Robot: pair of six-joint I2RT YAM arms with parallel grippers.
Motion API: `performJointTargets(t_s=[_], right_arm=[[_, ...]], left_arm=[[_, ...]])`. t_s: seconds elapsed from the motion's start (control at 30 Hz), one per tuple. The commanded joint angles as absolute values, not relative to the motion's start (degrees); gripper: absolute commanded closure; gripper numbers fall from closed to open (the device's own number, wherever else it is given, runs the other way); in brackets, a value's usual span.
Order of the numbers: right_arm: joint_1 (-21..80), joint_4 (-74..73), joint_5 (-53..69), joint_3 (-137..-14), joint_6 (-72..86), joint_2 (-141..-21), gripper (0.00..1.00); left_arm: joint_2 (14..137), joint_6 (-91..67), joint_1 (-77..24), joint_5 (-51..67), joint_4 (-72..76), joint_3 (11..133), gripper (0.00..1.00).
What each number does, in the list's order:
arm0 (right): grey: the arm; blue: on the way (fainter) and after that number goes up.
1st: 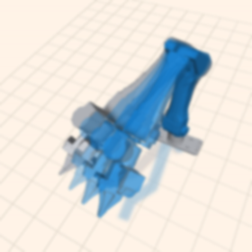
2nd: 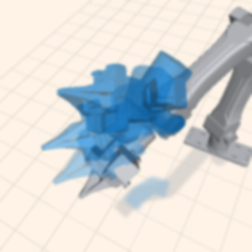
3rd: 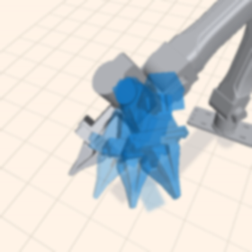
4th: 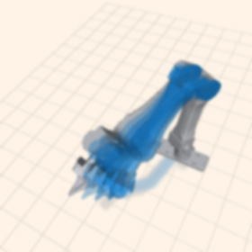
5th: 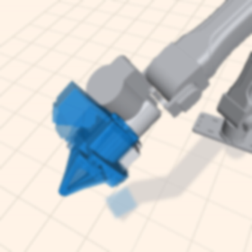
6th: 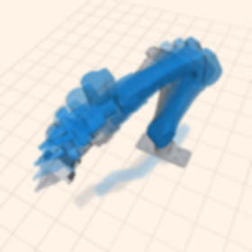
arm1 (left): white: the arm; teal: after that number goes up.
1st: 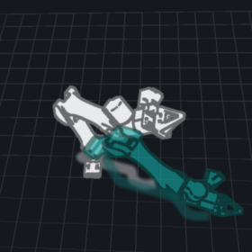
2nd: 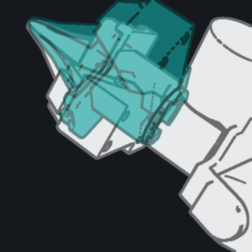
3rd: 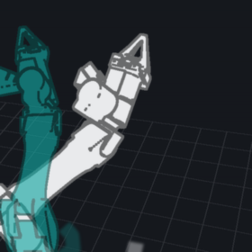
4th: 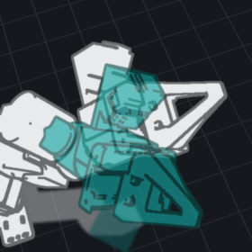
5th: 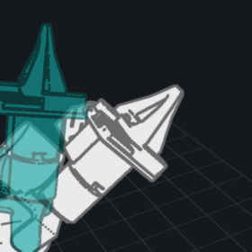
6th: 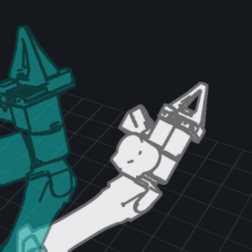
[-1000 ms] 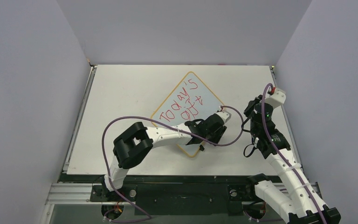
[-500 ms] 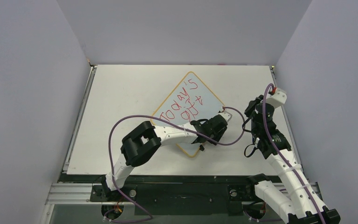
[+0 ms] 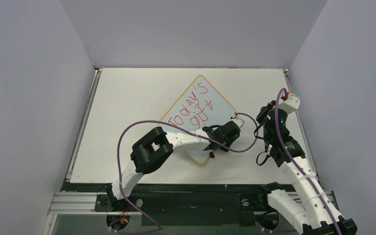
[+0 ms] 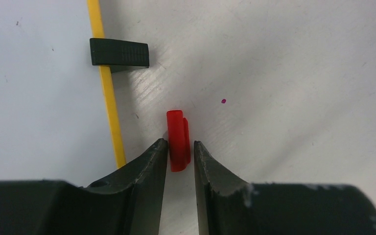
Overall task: Write a sentence on the whiteboard
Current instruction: Close the whiteboard marker at the center of the board.
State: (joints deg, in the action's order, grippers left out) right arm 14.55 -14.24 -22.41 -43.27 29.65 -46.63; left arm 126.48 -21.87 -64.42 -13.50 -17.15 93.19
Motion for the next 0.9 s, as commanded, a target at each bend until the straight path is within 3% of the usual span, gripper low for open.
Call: performJointTargets(t_s=[0.0,0.07,0.17,0.87], right_arm=[[14.1,-13.4,-22.1,-43.2,29.3,-46.0,1.0],[14.1,-13.3,-22.2,-43.1,29.3,-46.0,1.0],[14.1,-13.3,-22.2,-43.1,29.4,-45.9,1.0],[12.6,-16.5,-25.5,-48.9,29.0,-44.3,1.0]], left_arm=[[127.8,-23.2,-64.7,-12.7,-15.9,94.8,0.78],[128.0,-23.6,-64.8,-12.3,-15.4,94.2,0.83],[128.1,-23.9,-65.2,-11.4,-14.9,93.7,1.0],[109.7,-19.8,-66.4,-3.1,-12.0,86.1,1.0]])
